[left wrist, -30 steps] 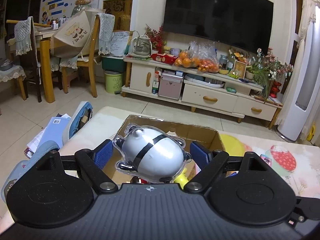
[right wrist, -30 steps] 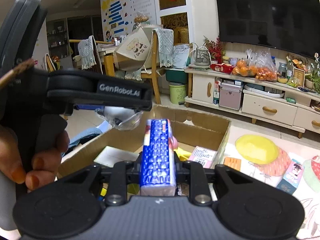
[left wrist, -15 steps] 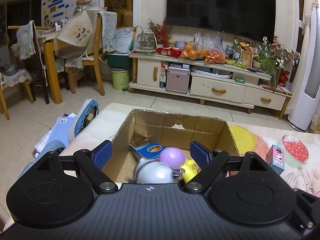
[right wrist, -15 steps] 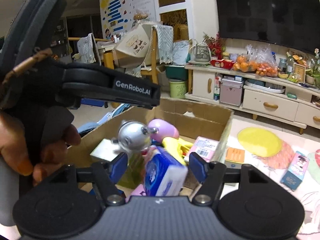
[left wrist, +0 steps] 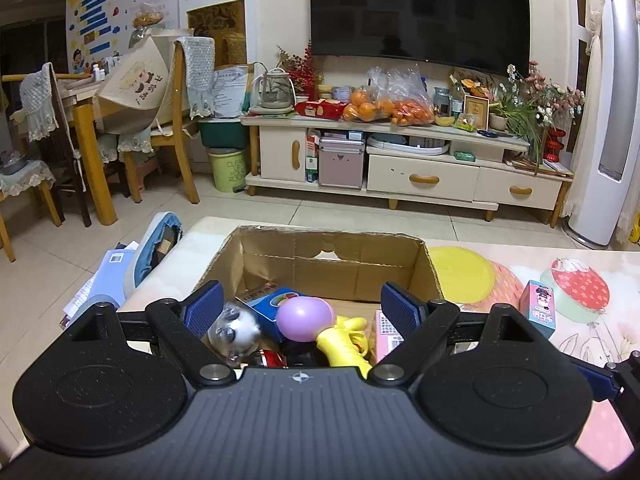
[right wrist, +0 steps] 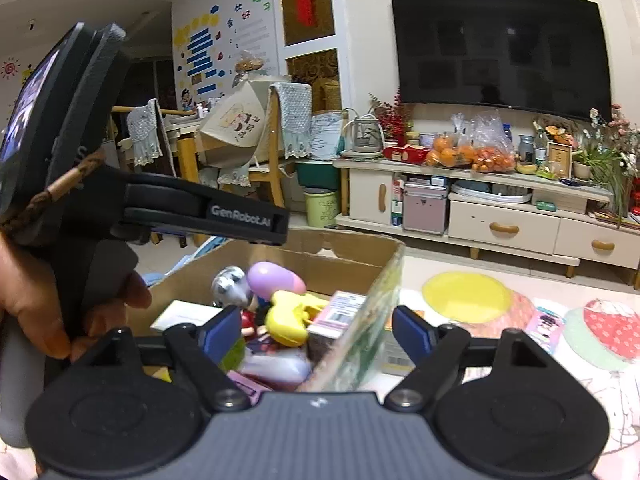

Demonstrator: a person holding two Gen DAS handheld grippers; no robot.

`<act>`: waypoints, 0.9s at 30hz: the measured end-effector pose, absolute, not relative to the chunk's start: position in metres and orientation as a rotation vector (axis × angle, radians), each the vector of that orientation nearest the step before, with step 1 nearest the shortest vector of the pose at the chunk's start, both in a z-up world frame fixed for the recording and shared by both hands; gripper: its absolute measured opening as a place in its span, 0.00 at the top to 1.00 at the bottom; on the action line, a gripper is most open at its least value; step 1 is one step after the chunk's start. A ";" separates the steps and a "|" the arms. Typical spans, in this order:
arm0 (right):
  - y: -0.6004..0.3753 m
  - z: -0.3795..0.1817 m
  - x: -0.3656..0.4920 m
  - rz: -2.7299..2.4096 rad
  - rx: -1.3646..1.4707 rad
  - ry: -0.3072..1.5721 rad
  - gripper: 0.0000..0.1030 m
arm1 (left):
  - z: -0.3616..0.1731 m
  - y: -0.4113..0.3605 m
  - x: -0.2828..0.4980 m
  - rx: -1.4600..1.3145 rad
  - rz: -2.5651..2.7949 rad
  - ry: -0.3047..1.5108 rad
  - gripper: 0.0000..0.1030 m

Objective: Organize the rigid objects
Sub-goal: 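Open the right tool releasing the tissue pack into the box while the left tool releases the panda, then move both tools back toward the vitamin box and pink box on the table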

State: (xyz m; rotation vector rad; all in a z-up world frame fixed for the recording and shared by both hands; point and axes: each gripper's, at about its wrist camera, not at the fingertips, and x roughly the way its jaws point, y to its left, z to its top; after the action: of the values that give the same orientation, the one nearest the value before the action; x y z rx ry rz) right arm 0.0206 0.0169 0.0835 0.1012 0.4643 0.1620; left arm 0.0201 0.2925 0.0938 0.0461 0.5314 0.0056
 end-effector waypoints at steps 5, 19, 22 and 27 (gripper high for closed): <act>0.006 0.078 0.018 0.140 0.117 0.470 0.19 | 0.094 0.297 0.023 0.053 -0.003 0.531 0.00; -0.022 0.056 0.017 0.091 0.131 0.483 0.19 | 0.093 0.304 0.025 0.040 0.002 0.541 0.00; -0.032 0.046 0.019 0.073 0.143 0.493 0.19 | 0.094 0.305 0.025 0.022 0.010 0.544 0.00; -0.041 0.028 0.031 0.054 0.145 0.504 0.20 | 0.093 0.305 0.023 0.016 0.022 0.542 0.00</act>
State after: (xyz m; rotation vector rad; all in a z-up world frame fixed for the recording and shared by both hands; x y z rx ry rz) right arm 0.0310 -0.0409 0.0280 0.1447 0.5037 0.0542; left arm 0.0232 0.3047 0.0934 0.0165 0.5421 0.0220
